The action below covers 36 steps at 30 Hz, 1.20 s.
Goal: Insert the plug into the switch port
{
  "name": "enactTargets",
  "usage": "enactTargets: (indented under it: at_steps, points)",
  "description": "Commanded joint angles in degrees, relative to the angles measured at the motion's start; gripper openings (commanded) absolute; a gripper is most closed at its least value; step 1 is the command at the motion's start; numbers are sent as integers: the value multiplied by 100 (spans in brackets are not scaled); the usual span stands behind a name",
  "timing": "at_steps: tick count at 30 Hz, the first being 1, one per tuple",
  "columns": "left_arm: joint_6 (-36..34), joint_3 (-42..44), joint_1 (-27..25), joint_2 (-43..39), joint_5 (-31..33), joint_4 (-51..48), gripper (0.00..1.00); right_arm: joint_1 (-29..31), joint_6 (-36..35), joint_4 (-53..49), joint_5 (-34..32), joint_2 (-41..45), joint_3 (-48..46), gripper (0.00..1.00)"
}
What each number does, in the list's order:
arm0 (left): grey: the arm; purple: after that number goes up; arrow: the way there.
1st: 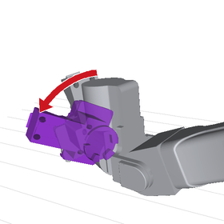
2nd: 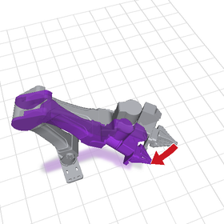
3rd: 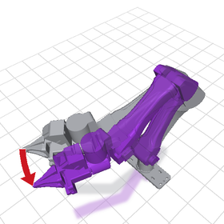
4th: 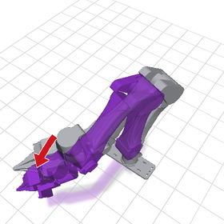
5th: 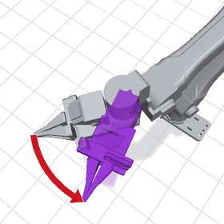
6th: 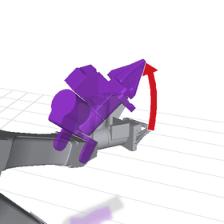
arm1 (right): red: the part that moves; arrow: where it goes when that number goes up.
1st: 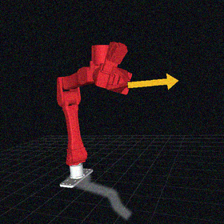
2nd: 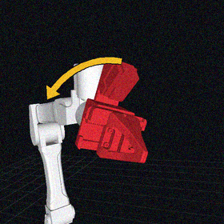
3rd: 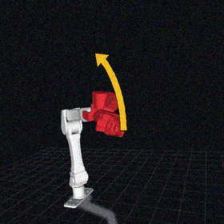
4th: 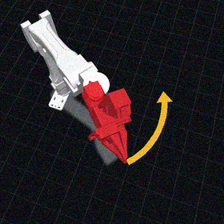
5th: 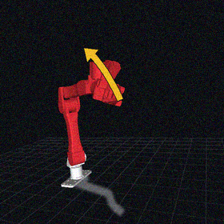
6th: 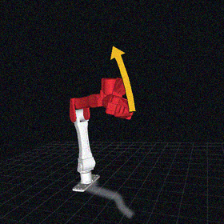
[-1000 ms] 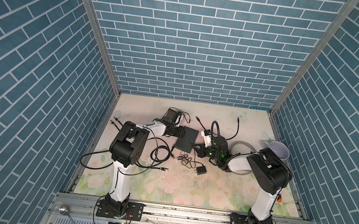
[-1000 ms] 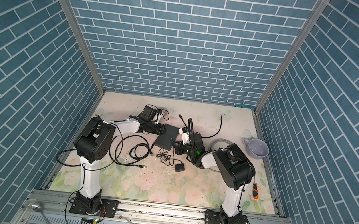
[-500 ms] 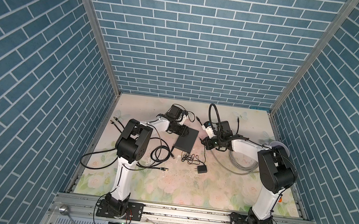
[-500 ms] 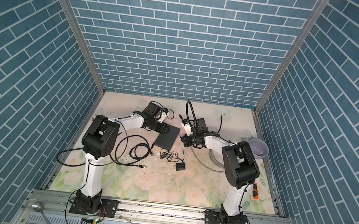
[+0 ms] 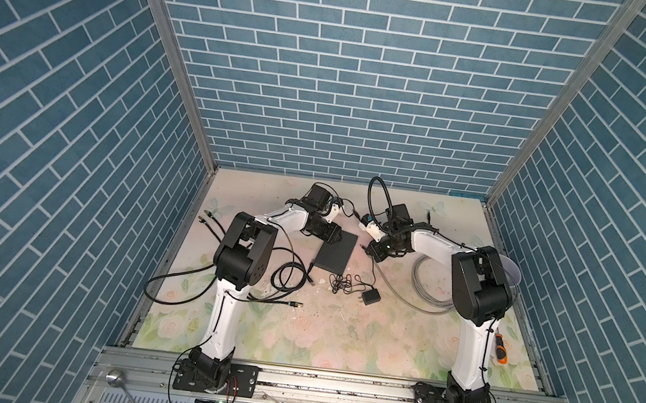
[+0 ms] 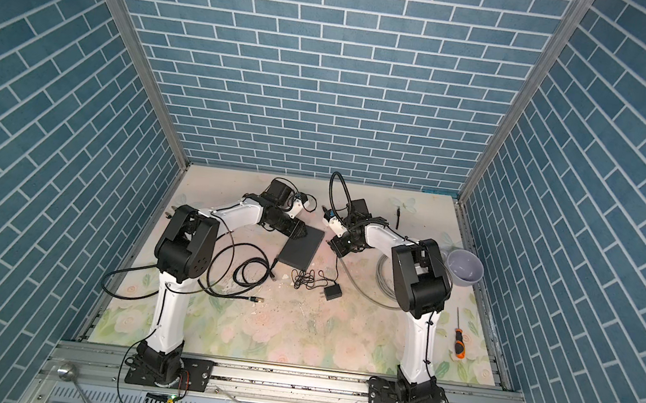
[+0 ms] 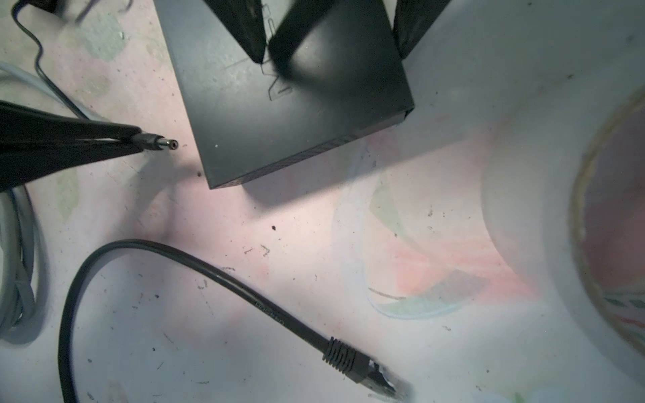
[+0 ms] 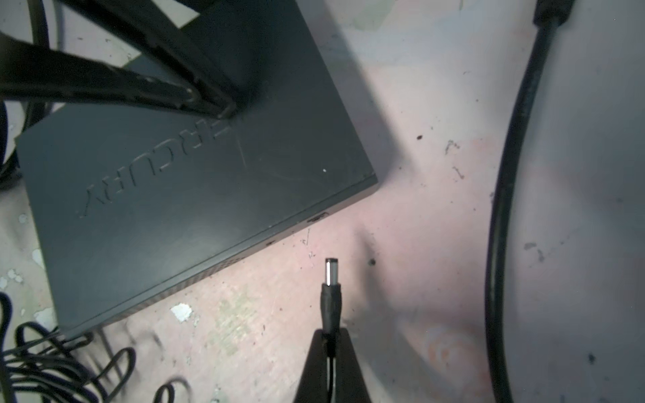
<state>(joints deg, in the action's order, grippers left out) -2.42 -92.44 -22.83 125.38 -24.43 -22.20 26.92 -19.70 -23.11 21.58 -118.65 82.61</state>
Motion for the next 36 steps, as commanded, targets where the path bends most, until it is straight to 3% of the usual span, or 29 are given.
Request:
enactTargets:
  at_steps: [1, 7, 36]
  points:
    - [-30, -103, 119, 125, -462, -23, 59, -20, -703, -355, 196, -208, 276, 0]
    - [116, -67, 242, 177, -966, 216, 59, -29, -885, -153, 259, -276, 186, 0]
    - [-53, -237, 257, 395, -1037, 23, 57, -20, -885, 344, 266, -356, 298, 0]
